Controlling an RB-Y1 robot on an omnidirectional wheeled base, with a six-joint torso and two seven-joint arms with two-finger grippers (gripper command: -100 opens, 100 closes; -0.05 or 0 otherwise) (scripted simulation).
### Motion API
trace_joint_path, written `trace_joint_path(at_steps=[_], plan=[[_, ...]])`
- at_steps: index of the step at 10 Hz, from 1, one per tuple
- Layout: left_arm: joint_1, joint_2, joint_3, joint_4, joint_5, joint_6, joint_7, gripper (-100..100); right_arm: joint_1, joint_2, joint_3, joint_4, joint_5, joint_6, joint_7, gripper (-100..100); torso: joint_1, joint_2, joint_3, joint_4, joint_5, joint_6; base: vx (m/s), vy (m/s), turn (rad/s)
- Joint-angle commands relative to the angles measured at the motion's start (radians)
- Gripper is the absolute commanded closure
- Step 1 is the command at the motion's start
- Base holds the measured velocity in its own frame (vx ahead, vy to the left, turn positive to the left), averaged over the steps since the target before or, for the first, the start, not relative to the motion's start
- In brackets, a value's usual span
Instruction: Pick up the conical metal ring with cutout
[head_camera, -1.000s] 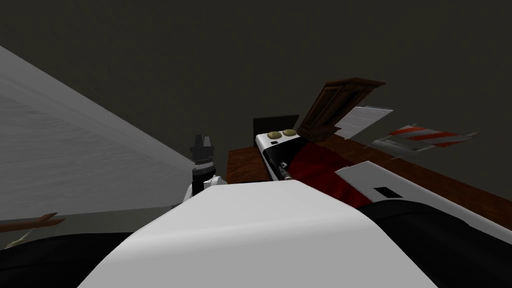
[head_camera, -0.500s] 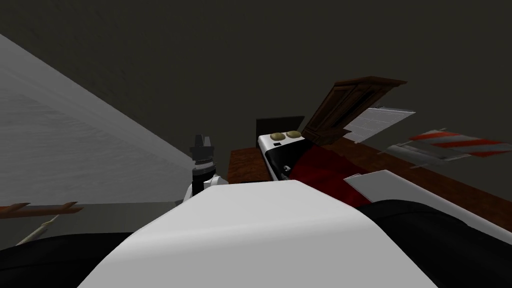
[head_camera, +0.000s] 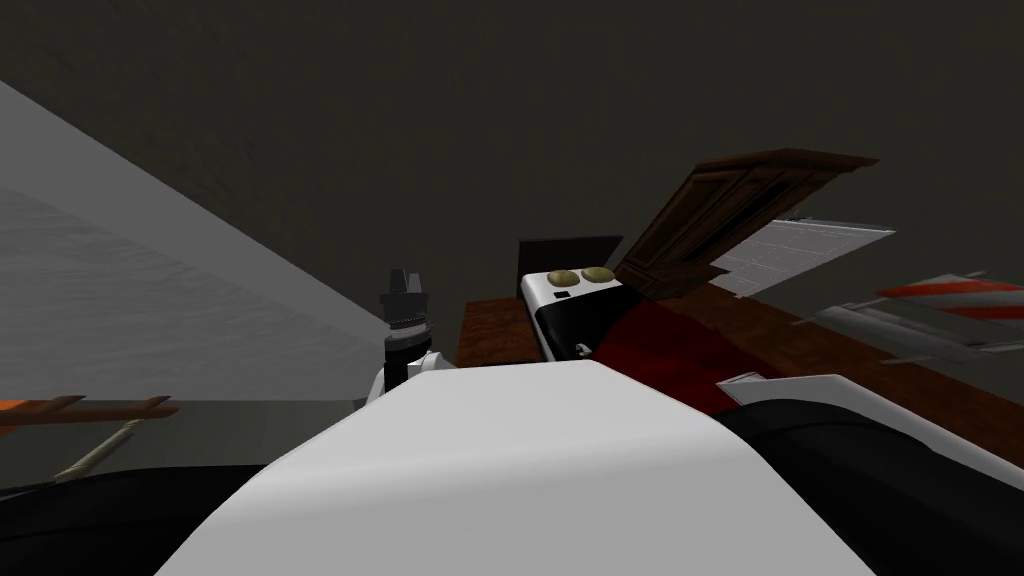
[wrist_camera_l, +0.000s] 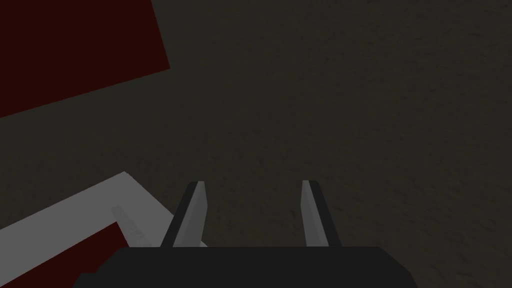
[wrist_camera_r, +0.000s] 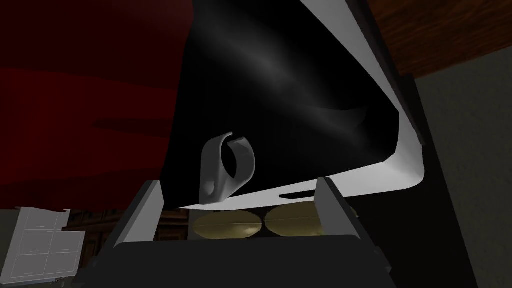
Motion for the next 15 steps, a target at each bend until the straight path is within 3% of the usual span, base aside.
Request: trace_joint_path(at_steps=[1,7,8,15], plan=[[0.000,0.000,0.000,0.000,0.000,0.000,0.000,0,0.011,-0.012,0.006,0.039,0.022,0.033,0.020,-100,0.000,0.000,0.000,0.000,0.000,0.000,0.124,0.003,0.054],[0.000,0.000,0.000,0.000,0.000,0.000,0.000,0,0.042,-0.065,0.026,0.207,0.098,0.130,0.096,-100,0.001,-0.003,-0.001,0.000,0.000,0.000,0.184,0.012,0.116],[0.000,0.000,0.000,0.000,0.000,0.000,0.000,0,0.042,-0.065,0.026,0.207,0.098,0.130,0.096,-100,0.000,-0.003,-0.002,-0.001,0.000,0.000,0.143,-0.018,0.041],[0.000,0.000,0.000,0.000,0.000,0.000,0.000,0,0.068,-0.118,0.046,0.346,0.160,0.210,0.165,-100,0.000,-0.001,-0.001,0.000,0.000,0.000,0.148,-0.010,0.080]])
